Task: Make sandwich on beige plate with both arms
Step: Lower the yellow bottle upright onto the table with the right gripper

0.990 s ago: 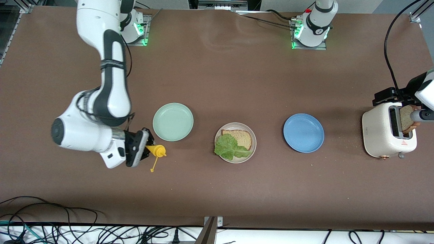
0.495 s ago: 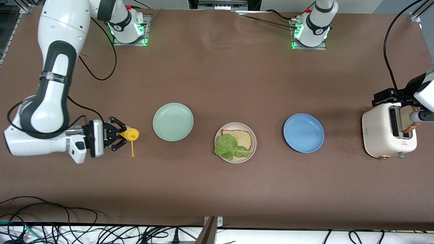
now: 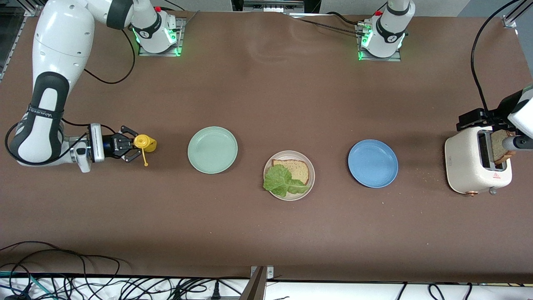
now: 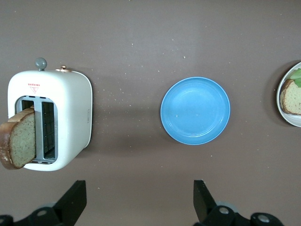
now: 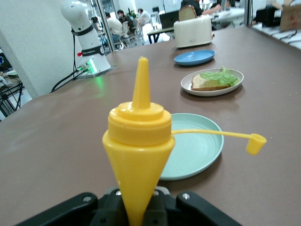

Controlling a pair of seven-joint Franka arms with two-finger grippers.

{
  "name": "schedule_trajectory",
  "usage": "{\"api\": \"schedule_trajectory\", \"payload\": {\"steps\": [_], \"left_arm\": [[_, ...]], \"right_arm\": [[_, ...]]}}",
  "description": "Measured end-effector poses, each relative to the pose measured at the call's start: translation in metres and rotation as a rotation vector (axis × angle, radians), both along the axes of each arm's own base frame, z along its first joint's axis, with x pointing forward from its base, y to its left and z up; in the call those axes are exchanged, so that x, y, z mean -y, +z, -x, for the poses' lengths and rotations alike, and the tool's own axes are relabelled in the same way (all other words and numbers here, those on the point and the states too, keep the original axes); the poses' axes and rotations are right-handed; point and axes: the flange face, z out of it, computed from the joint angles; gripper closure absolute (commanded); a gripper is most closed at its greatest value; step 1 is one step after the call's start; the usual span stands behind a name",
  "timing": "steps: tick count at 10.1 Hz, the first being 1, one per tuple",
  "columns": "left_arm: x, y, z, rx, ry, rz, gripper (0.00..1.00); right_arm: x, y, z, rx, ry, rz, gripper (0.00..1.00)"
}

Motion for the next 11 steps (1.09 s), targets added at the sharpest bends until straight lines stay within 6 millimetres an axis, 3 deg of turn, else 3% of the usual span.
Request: {"api": "schedule_trajectory", "payload": {"steps": [4,7,11], "left_arm": [[-0.006,0.002,-0.004,0.032,-0.004,-0.051,0.0],[-0.006,0.003,-0.004,0.037,-0.004,-0.052,0.0],[-0.003,0.003,-0.005,0.038,-0.009,-0.051,0.0]], "right_arm": [[0.005,-0.038,0.024,0.07,0.002,-0.102,1.0],[-0.005,-0.077,0.033,0.053,-0.038,-0.217,1.0],[-0.017,-0.088,0.03,0.067,-0.075,-0.26,1.0]]}}
